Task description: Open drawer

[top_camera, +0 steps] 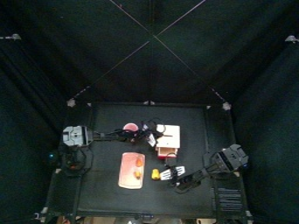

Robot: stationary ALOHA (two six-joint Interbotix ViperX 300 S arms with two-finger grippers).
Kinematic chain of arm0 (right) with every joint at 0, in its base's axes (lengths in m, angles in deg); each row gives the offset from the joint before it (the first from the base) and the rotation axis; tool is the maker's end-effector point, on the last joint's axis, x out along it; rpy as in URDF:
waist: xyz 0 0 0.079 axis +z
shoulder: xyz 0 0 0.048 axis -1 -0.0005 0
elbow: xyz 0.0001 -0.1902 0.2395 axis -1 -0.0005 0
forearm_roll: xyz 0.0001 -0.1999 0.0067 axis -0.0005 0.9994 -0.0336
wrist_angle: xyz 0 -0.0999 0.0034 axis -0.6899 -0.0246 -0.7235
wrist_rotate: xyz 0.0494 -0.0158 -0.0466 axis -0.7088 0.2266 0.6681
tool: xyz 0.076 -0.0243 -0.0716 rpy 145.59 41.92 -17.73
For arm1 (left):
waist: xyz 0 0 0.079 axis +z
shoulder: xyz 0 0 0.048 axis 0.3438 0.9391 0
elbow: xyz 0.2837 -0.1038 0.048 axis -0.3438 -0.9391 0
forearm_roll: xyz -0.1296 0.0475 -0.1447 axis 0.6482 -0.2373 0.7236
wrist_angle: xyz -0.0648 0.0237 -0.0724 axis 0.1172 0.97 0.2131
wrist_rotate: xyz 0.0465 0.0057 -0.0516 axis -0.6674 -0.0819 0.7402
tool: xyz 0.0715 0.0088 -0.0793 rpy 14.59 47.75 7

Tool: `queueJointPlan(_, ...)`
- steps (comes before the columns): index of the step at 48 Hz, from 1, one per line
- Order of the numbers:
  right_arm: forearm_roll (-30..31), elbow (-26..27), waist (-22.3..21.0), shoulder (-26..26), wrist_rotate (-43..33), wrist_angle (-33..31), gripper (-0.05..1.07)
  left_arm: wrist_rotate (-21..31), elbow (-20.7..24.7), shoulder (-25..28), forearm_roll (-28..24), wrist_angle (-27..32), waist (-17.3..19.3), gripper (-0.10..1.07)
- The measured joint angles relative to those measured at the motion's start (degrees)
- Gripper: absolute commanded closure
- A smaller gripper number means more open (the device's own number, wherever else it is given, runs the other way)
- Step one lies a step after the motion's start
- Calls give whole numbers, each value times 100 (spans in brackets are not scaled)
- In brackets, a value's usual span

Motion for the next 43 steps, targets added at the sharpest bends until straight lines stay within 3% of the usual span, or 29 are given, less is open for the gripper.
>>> queueJointPlan(12, 26, 35, -9, 0, 0, -79, 33, 0, 0, 9, 0, 9, 0, 71)
queueJointPlan(43, -237, 53, -396, 176, 18, -62, 31, 0, 18, 18, 0, 18, 0, 71)
